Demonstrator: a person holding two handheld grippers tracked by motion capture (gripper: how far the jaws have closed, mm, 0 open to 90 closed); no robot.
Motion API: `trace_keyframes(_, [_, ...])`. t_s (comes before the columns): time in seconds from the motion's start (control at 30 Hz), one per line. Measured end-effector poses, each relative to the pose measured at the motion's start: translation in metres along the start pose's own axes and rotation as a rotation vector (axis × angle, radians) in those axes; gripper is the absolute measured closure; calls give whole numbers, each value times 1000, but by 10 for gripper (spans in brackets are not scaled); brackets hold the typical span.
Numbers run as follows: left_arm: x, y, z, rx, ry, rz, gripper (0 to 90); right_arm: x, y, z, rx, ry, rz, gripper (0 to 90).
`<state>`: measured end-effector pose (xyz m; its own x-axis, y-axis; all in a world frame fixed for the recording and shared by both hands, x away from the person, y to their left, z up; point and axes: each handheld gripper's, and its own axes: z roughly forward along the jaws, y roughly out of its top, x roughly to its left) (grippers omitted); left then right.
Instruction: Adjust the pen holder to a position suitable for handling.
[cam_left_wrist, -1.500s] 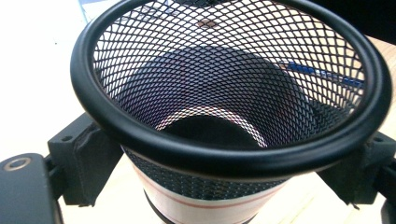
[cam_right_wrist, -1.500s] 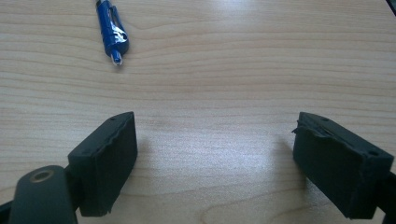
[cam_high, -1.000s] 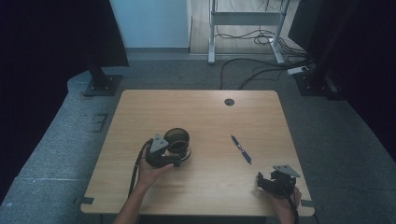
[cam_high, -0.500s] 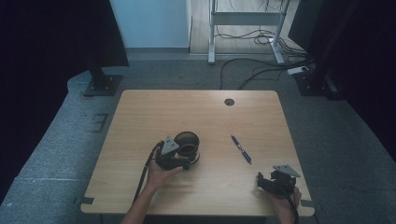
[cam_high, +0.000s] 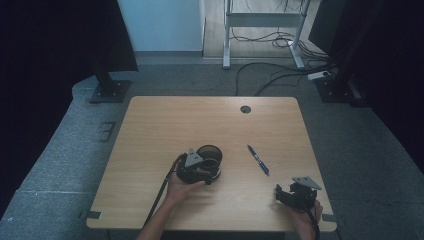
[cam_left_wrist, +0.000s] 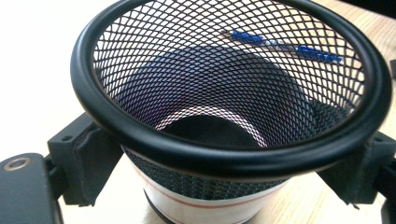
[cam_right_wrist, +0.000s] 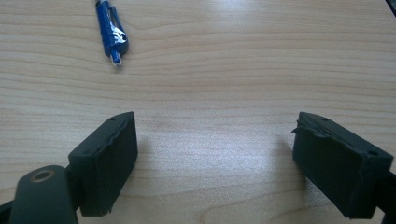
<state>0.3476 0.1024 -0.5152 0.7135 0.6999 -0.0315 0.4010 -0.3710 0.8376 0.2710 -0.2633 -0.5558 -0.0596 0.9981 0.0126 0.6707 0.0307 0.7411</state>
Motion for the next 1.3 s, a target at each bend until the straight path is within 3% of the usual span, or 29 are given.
trace_keyframes(0.17, [-4,-3,11,26,3,11,98,0,0,0,0,0,0,133])
trace_keyframes(0.4, [-8,-4,16,9,6,15,97,0,0,0,0,0,0,133])
trace_keyframes(0.5, [-10,-3,16,7,3,-12,83,0,0,0,0,0,0,134])
trace_keyframes(0.6, [-11,-1,10,4,-17,-5,9,0,0,0,0,0,0,133])
trace_keyframes(0.7, [-11,0,4,7,0,11,9,0,0,0,0,0,0,134])
trace_keyframes(0.83, [-9,0,-5,-22,-6,-10,5,0,0,0,0,0,0,133])
trace_keyframes(1.07, [-10,-5,-19,-21,5,-5,1,0,0,0,0,0,0,134])
trace_keyframes(1.3, [-9,-17,-33,-24,-5,-30,27,0,0,0,0,0,1,133])
